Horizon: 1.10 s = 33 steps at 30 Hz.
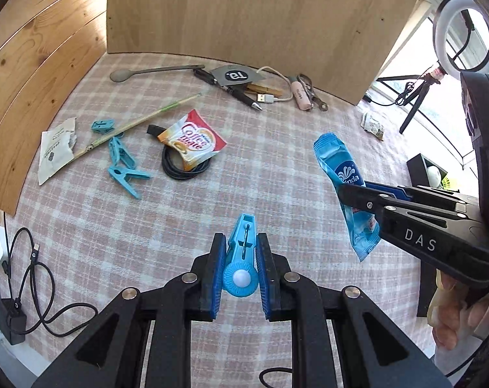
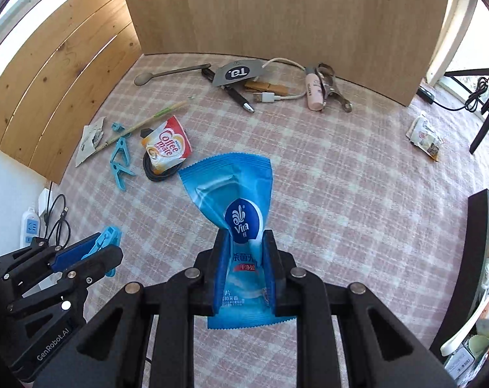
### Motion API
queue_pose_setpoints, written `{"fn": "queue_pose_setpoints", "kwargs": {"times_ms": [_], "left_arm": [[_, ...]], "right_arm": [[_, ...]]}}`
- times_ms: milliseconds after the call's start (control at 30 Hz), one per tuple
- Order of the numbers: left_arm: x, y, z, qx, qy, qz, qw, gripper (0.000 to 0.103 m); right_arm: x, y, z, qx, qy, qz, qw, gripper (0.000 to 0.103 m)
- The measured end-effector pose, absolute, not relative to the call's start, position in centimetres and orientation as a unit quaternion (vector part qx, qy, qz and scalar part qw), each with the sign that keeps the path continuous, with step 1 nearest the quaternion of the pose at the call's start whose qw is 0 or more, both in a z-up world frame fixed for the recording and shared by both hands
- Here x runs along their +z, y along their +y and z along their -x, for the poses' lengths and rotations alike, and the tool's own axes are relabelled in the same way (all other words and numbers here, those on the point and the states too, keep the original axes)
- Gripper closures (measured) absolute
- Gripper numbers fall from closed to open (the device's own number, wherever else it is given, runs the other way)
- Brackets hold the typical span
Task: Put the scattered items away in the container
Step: 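Carry the clothespin and tissue pack to the tray and release both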
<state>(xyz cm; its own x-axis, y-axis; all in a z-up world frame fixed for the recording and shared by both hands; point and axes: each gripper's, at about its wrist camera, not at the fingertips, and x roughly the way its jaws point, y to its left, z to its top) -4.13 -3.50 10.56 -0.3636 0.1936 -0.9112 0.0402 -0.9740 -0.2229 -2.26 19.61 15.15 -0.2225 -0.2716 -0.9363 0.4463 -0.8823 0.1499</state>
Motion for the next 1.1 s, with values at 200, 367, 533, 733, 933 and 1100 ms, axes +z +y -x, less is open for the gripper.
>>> {"fn": "queue_pose_setpoints", "kwargs": {"times_ms": [200, 367, 533, 733, 933, 1100], "left_arm": [[12.1, 5.9, 4.9, 0.82, -0.064, 0.555, 0.127, 0.085], [12.9, 14.4, 4.8, 0.811, -0.029, 0.551, 0.196, 0.085], [13.5, 22.5, 3.9, 0.796, 0.0, 0.546, 0.261, 0.086], [13.7, 31.0, 2.4, 0.776, 0.032, 0.542, 0.321, 0.085], [14.0, 36.9, 1.2, 0.763, 0.058, 0.537, 0.355, 0.085], [14.3, 39.9, 0.7, 0.768, 0.062, 0.524, 0.362, 0.084]], "right_arm": [[16.9, 29.7, 2.8, -0.81, 0.026, -0.564, 0.161, 0.083], [17.8, 39.0, 2.7, -0.827, -0.005, -0.556, 0.085, 0.083], [18.8, 47.9, 2.0, -0.833, -0.038, -0.551, 0.019, 0.083], [19.9, 57.1, 0.6, -0.835, -0.077, -0.543, -0.045, 0.083], [20.6, 63.1, -0.7, -0.834, -0.102, -0.535, -0.091, 0.083], [21.0, 65.8, -1.4, -0.836, -0.109, -0.527, -0.109, 0.082]]}}
